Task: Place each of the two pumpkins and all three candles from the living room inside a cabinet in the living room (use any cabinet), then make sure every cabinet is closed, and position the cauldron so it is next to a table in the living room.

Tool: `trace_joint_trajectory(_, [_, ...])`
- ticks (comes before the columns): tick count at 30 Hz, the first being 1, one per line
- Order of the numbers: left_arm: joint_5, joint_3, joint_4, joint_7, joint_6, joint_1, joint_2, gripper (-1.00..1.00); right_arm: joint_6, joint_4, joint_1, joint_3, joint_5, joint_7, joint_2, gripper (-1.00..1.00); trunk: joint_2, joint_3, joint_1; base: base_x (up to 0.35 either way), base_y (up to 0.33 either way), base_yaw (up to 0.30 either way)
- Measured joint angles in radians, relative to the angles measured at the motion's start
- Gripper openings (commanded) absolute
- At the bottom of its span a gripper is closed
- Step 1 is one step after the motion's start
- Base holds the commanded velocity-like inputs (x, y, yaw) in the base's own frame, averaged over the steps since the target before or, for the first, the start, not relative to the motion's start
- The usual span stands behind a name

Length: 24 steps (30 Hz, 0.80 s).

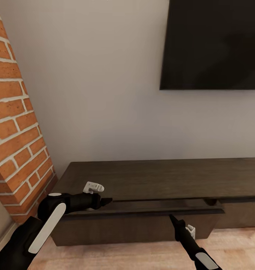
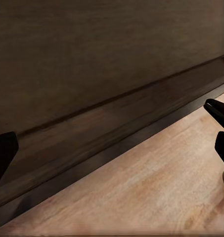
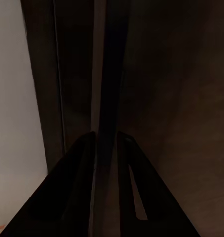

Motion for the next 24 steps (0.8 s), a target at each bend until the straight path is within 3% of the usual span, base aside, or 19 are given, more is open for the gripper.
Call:
trace_joint_trajectory(19, [0.000,0.000,-0.001,0.000,0.000,0.000,0.000,1.00,-0.006,0.000,0.001,0.001,0.000,0.003,0.000,-1.00,0.000,0.000,0.000,-0.051,0.000,0.000])
trace_joint_trajectory(24, [0.000,-0.001,0.000,0.000,0.000,0.000,0.000,1.00,-0.004,0.000,0.000,-0.001,-0.002,0.001,0.000,-1.00,0.000,0.000,0.000,-0.181,0.000,0.000])
